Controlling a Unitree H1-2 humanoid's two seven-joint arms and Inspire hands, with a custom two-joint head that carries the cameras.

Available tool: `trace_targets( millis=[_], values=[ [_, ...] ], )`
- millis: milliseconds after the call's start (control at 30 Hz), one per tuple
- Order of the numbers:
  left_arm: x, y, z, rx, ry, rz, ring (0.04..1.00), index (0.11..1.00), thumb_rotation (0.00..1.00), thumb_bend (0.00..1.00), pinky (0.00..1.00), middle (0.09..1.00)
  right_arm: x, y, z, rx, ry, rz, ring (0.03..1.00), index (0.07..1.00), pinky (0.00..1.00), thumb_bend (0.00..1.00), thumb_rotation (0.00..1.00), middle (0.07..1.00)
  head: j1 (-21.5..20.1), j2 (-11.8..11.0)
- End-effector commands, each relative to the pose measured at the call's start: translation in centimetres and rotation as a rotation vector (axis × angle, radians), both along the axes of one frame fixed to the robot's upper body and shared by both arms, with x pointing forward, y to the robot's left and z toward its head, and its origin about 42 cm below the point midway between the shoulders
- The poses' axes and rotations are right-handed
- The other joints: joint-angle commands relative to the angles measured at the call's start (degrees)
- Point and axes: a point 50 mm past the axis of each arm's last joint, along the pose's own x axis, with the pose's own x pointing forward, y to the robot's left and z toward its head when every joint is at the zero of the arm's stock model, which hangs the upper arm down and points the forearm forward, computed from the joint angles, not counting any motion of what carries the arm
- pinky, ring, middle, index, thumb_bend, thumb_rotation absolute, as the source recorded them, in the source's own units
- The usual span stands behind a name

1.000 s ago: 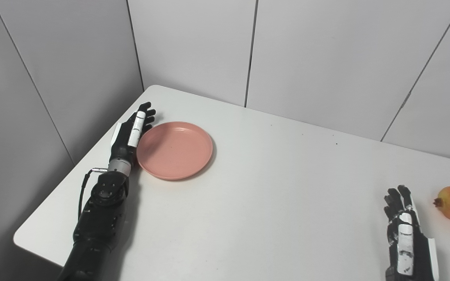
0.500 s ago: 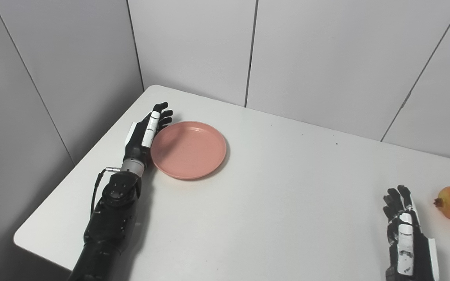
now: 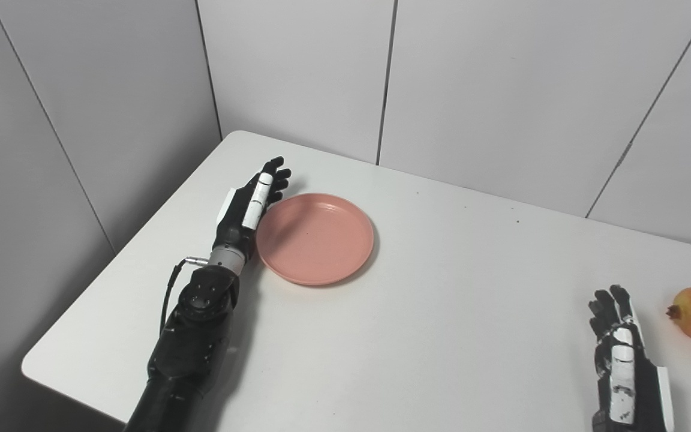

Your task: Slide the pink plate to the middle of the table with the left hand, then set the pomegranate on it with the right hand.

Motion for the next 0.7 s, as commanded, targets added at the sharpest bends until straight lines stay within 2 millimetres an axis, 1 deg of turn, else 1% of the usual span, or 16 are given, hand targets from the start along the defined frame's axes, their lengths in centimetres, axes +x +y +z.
trace_targets(
  millis=[0,133,200,367,500,667],
  values=[
    [0.6,-0.5,1.9,0.024,-0.064,-0.005,0.88,0.865,1.0,0.69,0.94,0.867,-0.3,-0.3,-0.1,0.008,-0.015,-0.003,0.936,0.942,0.99,0.43,0.94,0.927,0.0,0.1],
    [0.7,-1.2,2.1,0.021,-0.056,-0.037,0.897,0.88,1.0,0.67,0.96,0.882,-0.3,-0.2,0.0,0.011,-0.015,0.001,0.934,0.941,0.99,0.43,0.94,0.926,0.0,0.2],
    [0.7,-1.8,2.2,0.018,-0.06,-0.05,0.9,0.886,1.0,0.69,0.97,0.887,-0.3,-0.2,0.0,0.017,-0.017,0.002,0.934,0.94,0.98,0.42,0.94,0.926,-0.1,0.4],
    [0.8,-3.1,2.4,-0.01,-0.056,-0.068,0.91,0.898,1.0,0.69,0.97,0.895,-0.3,-0.2,0.0,0.01,-0.017,-0.002,0.934,0.941,0.98,0.42,0.95,0.925,-0.3,0.5],
    [1.0,-4.6,2.3,-0.008,-0.045,-0.096,0.919,0.905,1.0,0.69,0.95,0.908,-0.2,-0.2,0.1,0.013,-0.018,-0.001,0.932,0.938,0.98,0.41,0.95,0.924,-0.6,0.8],
    [1.2,-5.5,2.0,-0.003,-0.025,-0.116,0.913,0.913,1.0,0.69,0.94,0.913,-0.1,-0.3,0.1,0.014,-0.019,-0.003,0.929,0.931,0.97,0.41,0.93,0.919,-0.8,0.8]
  ],
)
